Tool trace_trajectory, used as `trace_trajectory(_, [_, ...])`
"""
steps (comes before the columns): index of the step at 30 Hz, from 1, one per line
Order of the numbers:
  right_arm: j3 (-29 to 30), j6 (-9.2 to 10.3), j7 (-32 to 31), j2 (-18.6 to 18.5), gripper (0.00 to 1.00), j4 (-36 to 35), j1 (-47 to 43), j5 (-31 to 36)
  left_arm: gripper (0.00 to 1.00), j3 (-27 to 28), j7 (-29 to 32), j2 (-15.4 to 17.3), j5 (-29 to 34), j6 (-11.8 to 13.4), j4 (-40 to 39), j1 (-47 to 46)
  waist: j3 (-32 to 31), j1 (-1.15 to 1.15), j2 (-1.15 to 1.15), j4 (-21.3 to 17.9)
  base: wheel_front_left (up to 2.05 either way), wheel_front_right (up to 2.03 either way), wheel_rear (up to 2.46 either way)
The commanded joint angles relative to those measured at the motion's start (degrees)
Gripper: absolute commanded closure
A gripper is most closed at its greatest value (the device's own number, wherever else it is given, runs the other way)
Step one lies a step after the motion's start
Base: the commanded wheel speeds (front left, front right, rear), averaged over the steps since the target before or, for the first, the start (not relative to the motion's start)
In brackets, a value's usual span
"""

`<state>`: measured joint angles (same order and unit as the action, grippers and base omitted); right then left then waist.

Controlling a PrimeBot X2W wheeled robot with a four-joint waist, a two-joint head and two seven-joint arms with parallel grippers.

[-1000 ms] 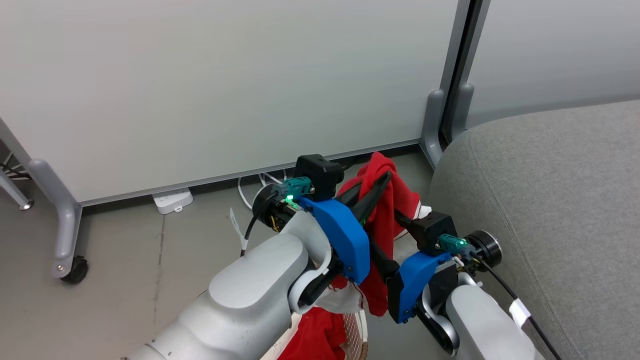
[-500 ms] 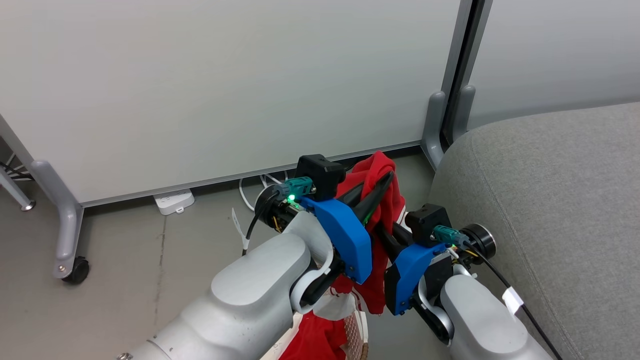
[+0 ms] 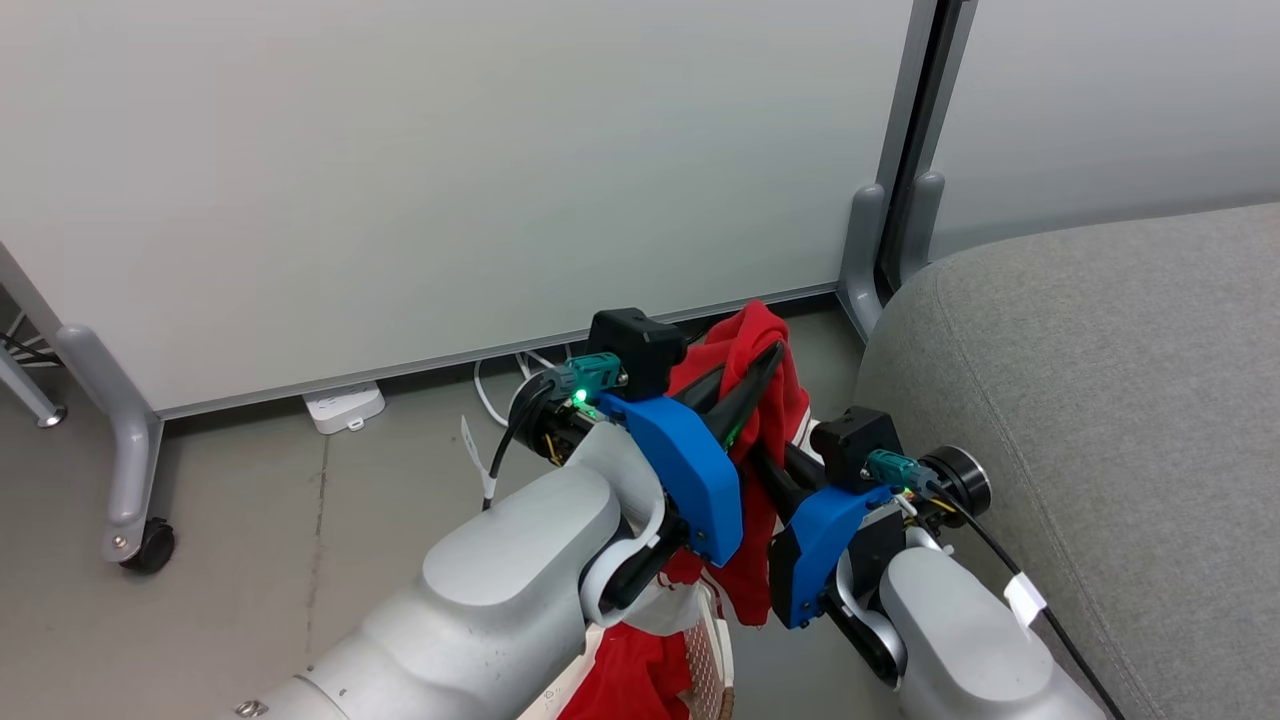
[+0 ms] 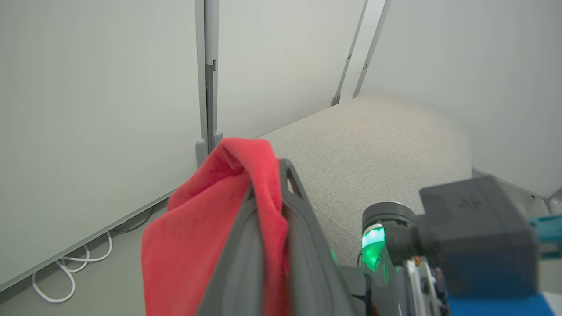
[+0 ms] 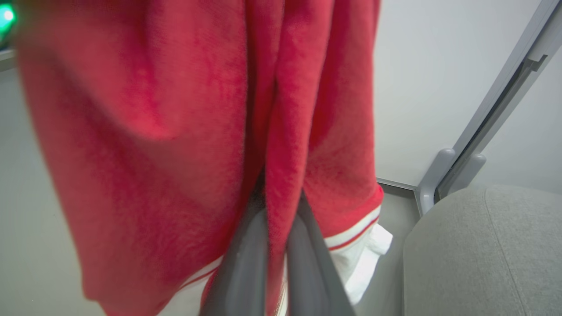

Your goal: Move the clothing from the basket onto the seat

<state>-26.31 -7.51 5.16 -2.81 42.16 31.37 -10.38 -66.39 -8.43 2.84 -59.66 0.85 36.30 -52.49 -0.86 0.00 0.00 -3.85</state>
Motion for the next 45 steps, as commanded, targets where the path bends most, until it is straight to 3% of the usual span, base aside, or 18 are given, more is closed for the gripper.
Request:
trace_trajectory(1, [-0.2,0.04,0.4,-0.1,1.00,0.3,0.7,-0.1,1.00,-0.2,-0.4,0.1,-0.3,0.1,0.2,-0.7,0.0,0.00,0.00,0.0,0.00,0.00,0.00])
trace_trajectory(15, [-0.9,0.04,0.4,-0.1,1.00,0.9,1.0,-0.2,1.00,-1.5,-1.5,0.1,-1.7,0.6,1.4,-1.5,-0.1,0.00,0.00,0.3,0.00,0.00,0.00])
trace_trajectory(16, [-1.0,0.04,0.4,-0.1,1.00,1.0,1.1,-0.2,0.32,-1.7,-1.7,0.1,-1.7,0.8,1.6,-1.6,-0.1,0.00,0.00,0.3,0.00,0.00,0.00])
trace_trajectory(17, [-1.0,0.04,0.5,-0.1,1.00,1.0,1.1,-0.2,0.00,-1.7,-2.0,0.1,-1.7,1.0,1.6,-1.7,-0.1,0.00,0.00,0.3,0.00,0.00,0.00])
trace_trajectory(31, [-0.9,0.04,0.8,-0.1,1.00,1.4,1.0,-0.7,0.00,-2.7,-3.4,0.1,-2.4,1.5,2.1,-1.8,-0.1,0.00,0.00,0.4,0.00,0.00,0.00])
trace_trajectory(38, [0.1,0.04,1.1,-0.1,1.00,1.8,1.6,-0.2,0.00,-3.2,-5.2,0.1,-1.5,0.4,2.8,0.7,-0.1,0.00,0.00,0.7,0.00,0.00,0.00])
trace_trajectory(43, [1.3,0.04,1.6,-0.1,1.00,2.1,1.4,0.5,0.00,-1.5,-6.8,2.1,2.2,-0.3,1.5,4.8,-0.2,0.00,0.00,1.2,0.00,0.00,0.00])
trace_trajectory(45, [1.8,0.04,1.7,-0.1,1.00,2.2,1.0,0.8,0.00,1.8,-6.9,3.1,4.9,0.5,-1.1,6.7,-0.2,0.00,0.00,1.5,0.00,0.00,0.00])
